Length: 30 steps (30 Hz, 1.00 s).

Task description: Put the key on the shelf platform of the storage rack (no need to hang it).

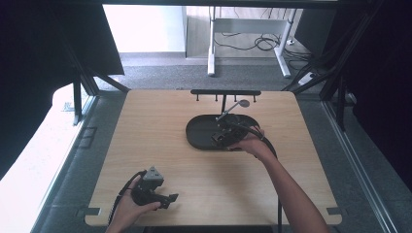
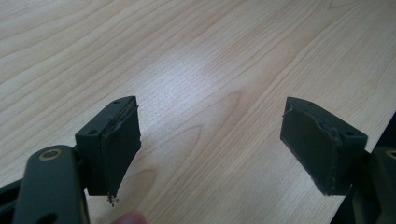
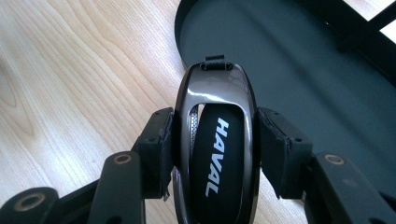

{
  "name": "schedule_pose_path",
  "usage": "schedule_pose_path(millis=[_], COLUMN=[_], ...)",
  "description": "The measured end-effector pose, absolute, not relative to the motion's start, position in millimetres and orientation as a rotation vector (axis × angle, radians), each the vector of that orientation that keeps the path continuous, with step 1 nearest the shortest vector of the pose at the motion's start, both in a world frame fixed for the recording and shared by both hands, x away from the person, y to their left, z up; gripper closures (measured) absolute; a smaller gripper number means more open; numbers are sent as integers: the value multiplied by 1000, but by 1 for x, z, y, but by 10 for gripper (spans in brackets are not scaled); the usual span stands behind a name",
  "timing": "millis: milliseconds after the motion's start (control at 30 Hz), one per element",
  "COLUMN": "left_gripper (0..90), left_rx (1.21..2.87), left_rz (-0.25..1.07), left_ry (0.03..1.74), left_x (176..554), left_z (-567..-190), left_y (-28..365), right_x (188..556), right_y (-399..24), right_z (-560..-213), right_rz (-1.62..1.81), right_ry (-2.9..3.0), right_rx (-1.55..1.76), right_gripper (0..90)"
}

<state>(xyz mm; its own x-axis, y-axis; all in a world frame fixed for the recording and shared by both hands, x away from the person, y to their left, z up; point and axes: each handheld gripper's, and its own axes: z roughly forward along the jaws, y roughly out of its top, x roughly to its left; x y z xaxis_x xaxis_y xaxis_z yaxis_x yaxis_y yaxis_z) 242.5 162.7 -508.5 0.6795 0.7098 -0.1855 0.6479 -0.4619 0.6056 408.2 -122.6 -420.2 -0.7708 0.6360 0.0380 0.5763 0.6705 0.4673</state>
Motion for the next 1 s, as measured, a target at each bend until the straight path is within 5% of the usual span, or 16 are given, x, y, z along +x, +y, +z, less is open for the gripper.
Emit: schedule_pose_path(millis=[1000], left_gripper=[202], left_rx=[2309], left_rz=[99], left_ry=[1027], left_x=[244], left_z=[-518], left_y=[157], right_x=[406], right_y=[-126], right_z=[-426], right_rz=[701], right_ry=[2747], right_rx=[1002], right_gripper=[495])
